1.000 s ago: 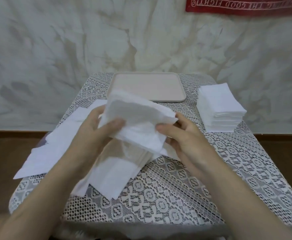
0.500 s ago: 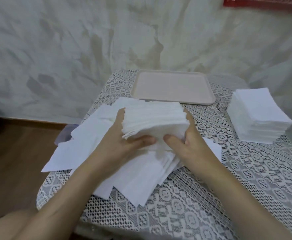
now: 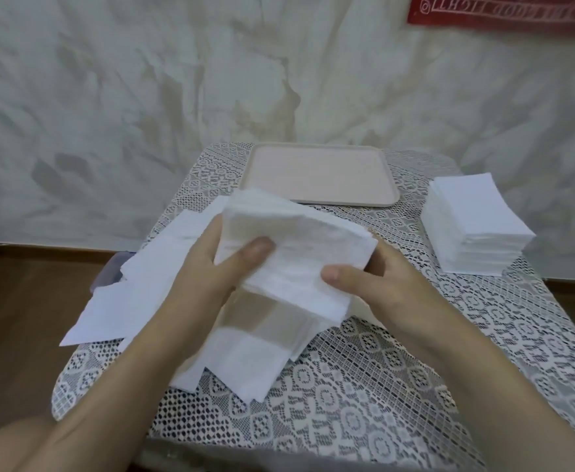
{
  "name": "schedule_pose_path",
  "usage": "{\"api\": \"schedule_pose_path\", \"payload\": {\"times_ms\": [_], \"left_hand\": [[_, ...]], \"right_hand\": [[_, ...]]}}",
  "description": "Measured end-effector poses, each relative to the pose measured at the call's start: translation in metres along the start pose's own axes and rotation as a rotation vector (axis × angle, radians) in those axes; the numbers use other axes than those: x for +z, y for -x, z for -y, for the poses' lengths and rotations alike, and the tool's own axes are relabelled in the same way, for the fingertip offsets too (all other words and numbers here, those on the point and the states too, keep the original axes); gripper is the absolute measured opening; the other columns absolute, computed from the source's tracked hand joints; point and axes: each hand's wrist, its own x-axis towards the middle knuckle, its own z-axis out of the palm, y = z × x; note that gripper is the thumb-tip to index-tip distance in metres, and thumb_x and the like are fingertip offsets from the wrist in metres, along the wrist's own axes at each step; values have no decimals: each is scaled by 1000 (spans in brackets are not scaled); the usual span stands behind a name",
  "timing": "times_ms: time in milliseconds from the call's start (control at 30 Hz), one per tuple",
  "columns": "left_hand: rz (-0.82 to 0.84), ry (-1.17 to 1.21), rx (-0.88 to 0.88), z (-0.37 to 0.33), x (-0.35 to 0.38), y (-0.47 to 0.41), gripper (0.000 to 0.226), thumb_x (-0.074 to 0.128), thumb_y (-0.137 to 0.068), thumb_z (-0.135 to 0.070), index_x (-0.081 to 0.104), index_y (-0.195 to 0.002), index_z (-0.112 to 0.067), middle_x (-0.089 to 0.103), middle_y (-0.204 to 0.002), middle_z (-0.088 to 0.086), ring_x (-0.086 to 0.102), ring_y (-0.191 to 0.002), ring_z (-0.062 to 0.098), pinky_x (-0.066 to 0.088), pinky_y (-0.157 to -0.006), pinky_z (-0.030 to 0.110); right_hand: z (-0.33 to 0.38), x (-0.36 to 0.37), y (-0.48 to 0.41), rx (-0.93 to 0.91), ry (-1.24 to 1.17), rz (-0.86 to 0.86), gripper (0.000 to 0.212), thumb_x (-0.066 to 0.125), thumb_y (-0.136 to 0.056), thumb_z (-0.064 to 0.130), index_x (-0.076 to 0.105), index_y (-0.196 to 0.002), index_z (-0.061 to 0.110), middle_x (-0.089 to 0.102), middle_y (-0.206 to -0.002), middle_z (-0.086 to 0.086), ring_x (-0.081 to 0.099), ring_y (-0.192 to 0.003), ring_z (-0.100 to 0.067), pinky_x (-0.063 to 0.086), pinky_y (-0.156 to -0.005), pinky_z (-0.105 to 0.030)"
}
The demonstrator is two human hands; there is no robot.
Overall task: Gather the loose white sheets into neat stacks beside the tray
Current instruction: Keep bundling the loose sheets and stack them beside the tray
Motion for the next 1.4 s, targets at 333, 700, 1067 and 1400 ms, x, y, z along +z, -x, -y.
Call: {"api": "schedule_pose_path", "payload": {"times_ms": [333,700,1067,1400], "left_hand": [[327,-286,-177,-23,11,16,42,81,-74,-50,74,-115,-41,78,-117,-5,75,-107,14,59,-95,42],[47,11,-216,-17,34,17,66,70,-81,-57,61,-138,-25,77,-125,1,74,-116,23,53,-105,48],[-15,-48,-186,-7,55,28,12,55,-103,-32,65,-110,-29,75,-79,-29,70,-73,-12,46,-56,3],[-31,-50,-169,-9,25,17,53,74,-83,-41,62,-133,-28,78,-119,0,76,-107,23,62,-85,41]], "right_hand": [[10,-16,30,258,156,263,66,77,-76,44,58,-137,29,73,-123,-1,72,-110,-19,53,-82,-26],[5,4,33,177,-24,-10,39,76,-86,35,66,-121,22,76,-113,-1,73,-105,-23,57,-89,-43],[-8,38,31,84,188,-129,40,45,-97,65,48,-131,43,68,-115,18,65,-106,-1,54,-96,-36],[1,8,25,109,210,-101,30,53,-100,48,68,-113,25,74,-99,7,69,-83,-3,54,-70,-19]]}}
